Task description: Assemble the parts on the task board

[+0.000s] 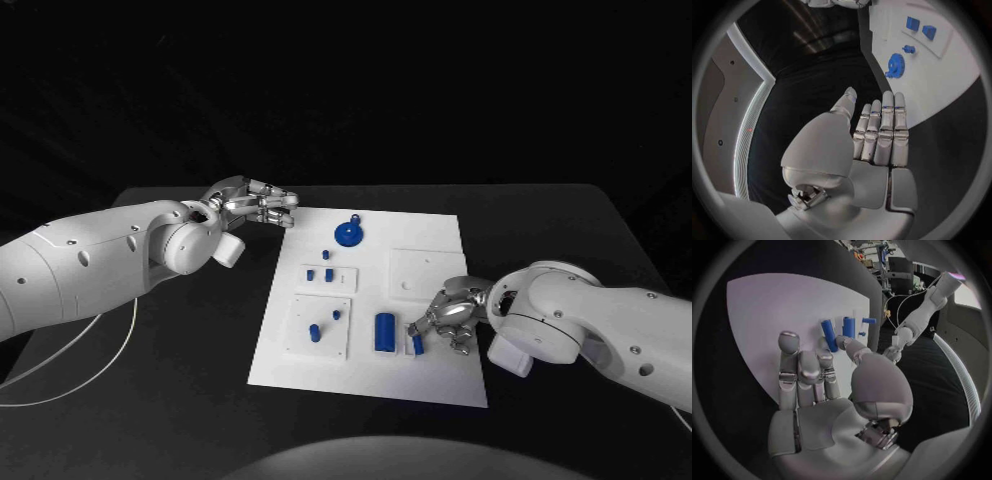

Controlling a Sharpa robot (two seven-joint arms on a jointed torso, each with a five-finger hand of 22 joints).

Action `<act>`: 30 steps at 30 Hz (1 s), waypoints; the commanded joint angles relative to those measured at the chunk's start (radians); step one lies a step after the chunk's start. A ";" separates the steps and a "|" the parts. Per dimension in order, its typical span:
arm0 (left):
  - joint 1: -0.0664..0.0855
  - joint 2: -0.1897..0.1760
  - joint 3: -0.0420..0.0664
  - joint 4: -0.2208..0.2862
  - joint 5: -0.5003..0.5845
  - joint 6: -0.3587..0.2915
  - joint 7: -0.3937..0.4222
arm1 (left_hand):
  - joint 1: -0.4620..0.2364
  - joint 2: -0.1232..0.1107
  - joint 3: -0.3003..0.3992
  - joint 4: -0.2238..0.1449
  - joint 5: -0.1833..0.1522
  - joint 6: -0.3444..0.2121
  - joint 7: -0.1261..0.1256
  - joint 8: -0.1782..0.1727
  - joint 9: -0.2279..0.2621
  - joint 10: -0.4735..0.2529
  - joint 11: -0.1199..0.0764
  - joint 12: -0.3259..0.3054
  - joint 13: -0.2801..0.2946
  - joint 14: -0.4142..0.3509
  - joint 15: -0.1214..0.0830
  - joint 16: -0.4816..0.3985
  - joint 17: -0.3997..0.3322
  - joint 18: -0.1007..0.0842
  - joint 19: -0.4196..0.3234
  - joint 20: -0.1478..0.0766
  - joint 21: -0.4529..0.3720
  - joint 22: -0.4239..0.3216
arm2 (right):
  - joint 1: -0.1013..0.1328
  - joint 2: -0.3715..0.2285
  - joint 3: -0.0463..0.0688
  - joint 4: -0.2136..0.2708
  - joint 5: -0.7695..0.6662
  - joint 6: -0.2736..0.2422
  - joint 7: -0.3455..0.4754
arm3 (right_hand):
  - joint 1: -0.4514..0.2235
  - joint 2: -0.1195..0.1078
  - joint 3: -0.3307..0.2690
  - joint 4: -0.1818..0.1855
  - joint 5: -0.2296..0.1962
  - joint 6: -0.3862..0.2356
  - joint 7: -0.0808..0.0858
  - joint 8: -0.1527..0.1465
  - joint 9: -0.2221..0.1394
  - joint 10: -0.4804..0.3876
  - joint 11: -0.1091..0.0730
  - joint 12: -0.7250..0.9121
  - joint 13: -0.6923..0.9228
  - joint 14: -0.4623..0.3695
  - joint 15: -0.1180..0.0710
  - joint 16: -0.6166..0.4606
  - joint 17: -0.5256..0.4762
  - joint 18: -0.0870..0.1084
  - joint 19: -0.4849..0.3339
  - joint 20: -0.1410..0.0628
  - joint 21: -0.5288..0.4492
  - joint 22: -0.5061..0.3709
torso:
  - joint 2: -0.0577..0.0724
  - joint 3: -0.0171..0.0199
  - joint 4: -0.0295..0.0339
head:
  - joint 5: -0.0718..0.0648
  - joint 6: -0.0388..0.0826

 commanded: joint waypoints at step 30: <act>-0.001 0.000 0.000 0.002 -0.001 0.016 0.000 | 0.001 0.005 -0.005 0.001 -0.002 -0.008 0.000 -0.002 0.000 -0.004 0.001 0.005 0.002 -0.005 -0.001 -0.005 0.002 -0.004 0.006 0.000 0.007 -0.004 | -0.006 0.010 -0.009 -0.004 -0.043 0.019 -0.056 | 0.045 0.037 -0.075 -0.092 -0.217 0.030 -0.029 -0.002 0.023 0.021 -0.016 0.003 -0.004 0.009 -0.006 0.014 0.009 -0.009 0.047 0.002 0.021 -0.026 | 0.000 0.0001 -0.0002 | 0.004 -0.005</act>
